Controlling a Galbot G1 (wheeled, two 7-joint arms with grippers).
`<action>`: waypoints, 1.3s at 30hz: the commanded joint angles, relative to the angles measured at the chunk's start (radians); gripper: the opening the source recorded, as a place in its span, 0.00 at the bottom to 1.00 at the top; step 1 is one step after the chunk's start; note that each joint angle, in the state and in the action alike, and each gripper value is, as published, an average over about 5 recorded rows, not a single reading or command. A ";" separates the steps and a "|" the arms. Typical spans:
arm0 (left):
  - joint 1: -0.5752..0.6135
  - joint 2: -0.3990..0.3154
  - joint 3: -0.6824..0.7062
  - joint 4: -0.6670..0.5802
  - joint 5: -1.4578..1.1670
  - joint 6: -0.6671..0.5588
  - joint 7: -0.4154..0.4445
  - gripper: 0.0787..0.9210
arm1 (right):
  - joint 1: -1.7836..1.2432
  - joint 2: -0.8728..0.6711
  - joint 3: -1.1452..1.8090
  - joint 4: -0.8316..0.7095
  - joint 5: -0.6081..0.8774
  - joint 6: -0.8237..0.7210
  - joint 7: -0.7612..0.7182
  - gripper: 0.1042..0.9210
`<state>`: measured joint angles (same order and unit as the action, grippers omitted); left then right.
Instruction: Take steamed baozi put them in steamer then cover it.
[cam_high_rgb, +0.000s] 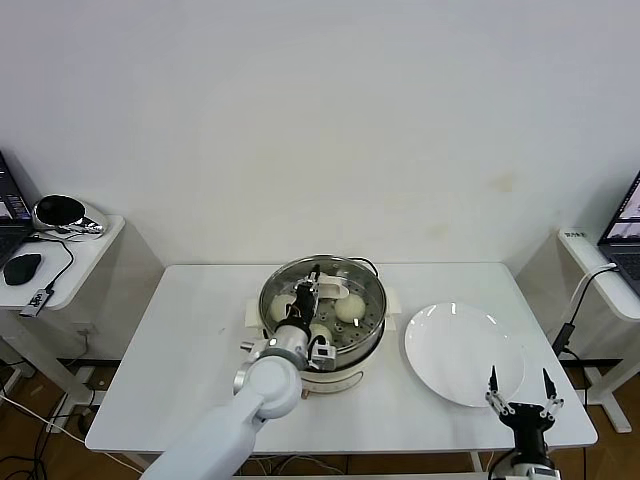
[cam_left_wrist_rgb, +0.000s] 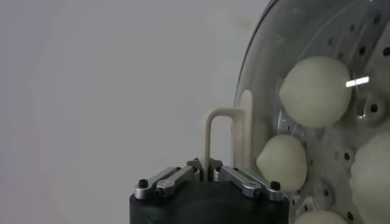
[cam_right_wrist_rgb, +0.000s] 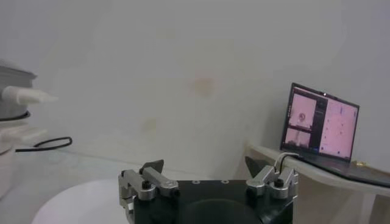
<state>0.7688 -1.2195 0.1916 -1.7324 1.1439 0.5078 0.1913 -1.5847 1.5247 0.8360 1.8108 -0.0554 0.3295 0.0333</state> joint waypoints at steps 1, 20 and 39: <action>0.005 -0.010 0.003 0.012 0.004 -0.002 -0.001 0.08 | -0.001 0.001 -0.001 -0.001 -0.002 0.002 0.000 0.88; 0.300 0.049 -0.114 -0.270 -0.036 -0.047 -0.096 0.40 | -0.004 0.006 -0.010 -0.005 -0.012 0.004 0.002 0.88; 1.102 -0.068 -0.681 -0.519 -1.121 -0.554 -0.453 0.88 | -0.024 -0.007 -0.117 0.008 -0.017 -0.014 -0.030 0.88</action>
<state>1.4158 -1.1943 -0.1985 -2.1769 0.7127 0.2846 -0.0670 -1.6005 1.5311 0.7827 1.8037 -0.0888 0.3357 0.0323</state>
